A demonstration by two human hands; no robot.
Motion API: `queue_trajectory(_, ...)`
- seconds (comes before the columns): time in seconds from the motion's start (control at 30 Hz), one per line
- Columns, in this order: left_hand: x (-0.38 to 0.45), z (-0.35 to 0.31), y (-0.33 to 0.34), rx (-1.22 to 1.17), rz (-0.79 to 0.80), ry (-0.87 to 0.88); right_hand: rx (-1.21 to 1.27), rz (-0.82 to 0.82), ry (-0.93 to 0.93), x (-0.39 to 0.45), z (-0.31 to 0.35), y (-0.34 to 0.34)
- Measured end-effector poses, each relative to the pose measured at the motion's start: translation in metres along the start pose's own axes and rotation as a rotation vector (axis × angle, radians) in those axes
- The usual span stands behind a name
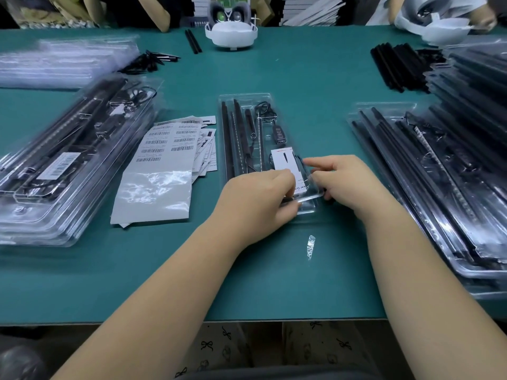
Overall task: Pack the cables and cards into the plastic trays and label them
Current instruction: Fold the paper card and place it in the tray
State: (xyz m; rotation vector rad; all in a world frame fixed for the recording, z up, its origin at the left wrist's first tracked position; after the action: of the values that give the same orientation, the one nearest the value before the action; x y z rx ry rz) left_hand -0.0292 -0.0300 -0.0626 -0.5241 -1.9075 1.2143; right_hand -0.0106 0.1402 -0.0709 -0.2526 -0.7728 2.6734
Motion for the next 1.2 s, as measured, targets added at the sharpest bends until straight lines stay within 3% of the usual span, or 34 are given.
queue_trajectory(0.2,0.000,0.007,-0.001,0.008,0.052,0.008,-0.169,0.043,-0.098,0.008,-0.002,-0.002)
queue_trajectory(0.37,-0.002,0.013,-0.004,-0.065,0.063,0.021,0.002,-0.058,-0.029,0.016,-0.006,-0.001)
queue_trajectory(0.47,-0.001,0.016,-0.005,-0.140,0.086,-0.005,-0.097,-0.071,-0.116,0.020,-0.004,0.001)
queue_trajectory(0.6,-0.001,0.017,-0.007,-0.203,0.135,-0.017,-0.381,0.044,-0.229,0.021,0.002,0.003)
queue_trajectory(0.73,-0.002,0.018,-0.010,-0.240,0.172,-0.047,-0.480,0.084,-0.195,0.017,0.000,0.005)
queue_trajectory(0.8,-0.002,0.018,-0.011,-0.261,0.178,-0.048,-0.545,0.019,-0.189,0.014,-0.002,0.006)
queue_trajectory(0.93,-0.003,0.019,-0.013,-0.268,0.177,-0.049,-0.317,-0.163,-0.201,0.012,0.001,0.005)
queue_trajectory(1.03,-0.003,0.018,-0.014,-0.264,0.168,-0.047,-0.271,-0.120,-0.188,0.013,0.000,0.004)
queue_trajectory(1.2,-0.003,0.018,-0.014,-0.246,0.170,-0.027,-0.413,-0.034,-0.204,0.017,-0.003,0.007)
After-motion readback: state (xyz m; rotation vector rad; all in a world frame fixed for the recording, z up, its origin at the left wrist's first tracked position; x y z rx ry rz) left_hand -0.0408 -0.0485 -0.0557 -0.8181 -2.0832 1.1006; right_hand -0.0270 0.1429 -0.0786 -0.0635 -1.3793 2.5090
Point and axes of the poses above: each hand's wrist, its own x-axis towards the middle knuckle, its own y-axis out of the palm, z = x × y, the point moved 2 cm from there along x, towards the middle knuckle
